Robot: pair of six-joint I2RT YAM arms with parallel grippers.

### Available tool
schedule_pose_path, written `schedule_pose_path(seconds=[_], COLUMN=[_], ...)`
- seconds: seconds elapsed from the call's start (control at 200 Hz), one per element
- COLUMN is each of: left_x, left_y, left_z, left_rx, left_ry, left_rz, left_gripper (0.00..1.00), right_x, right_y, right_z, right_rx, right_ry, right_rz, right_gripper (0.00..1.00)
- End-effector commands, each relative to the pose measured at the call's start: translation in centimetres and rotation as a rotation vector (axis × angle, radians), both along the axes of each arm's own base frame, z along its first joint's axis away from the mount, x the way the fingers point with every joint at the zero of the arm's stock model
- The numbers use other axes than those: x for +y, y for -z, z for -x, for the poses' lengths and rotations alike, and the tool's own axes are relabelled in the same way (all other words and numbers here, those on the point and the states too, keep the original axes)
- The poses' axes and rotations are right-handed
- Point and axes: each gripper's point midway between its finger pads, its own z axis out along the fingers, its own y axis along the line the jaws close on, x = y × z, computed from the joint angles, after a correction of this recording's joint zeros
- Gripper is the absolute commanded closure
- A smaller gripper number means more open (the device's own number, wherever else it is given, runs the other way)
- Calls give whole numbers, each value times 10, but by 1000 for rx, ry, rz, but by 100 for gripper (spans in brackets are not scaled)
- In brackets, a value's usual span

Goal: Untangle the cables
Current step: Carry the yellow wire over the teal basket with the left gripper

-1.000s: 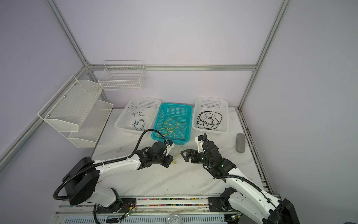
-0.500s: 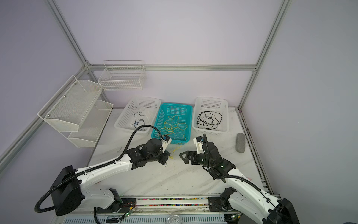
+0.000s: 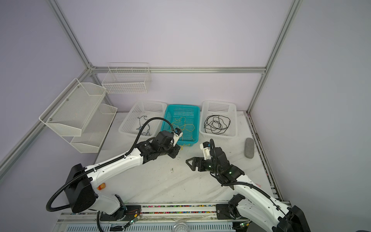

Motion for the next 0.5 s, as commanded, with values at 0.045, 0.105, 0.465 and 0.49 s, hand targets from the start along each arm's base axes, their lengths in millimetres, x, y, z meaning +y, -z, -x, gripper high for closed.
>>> schedule_pose_path(seconds=[0.045, 0.105, 0.465, 0.49], left_x=[-20, -19, -15, -13], left_y=[-49, -45, -73, -77], left_z=[-6, -1, 35, 36], left_rx=[-64, -40, 3, -8], left_ry=[69, 75, 165, 165], left_rz=[91, 93, 194, 198], left_gripper=[100, 100, 100, 100], right_x=[-1, -2, -3, -4], right_y=[-2, -2, -6, -7], right_z=[1, 1, -1, -1], right_rx=[-26, -29, -44, -46], right_ry=[-6, -6, 6, 10], right_rz=[5, 9, 14, 13], right_gripper=[3, 3, 3, 3])
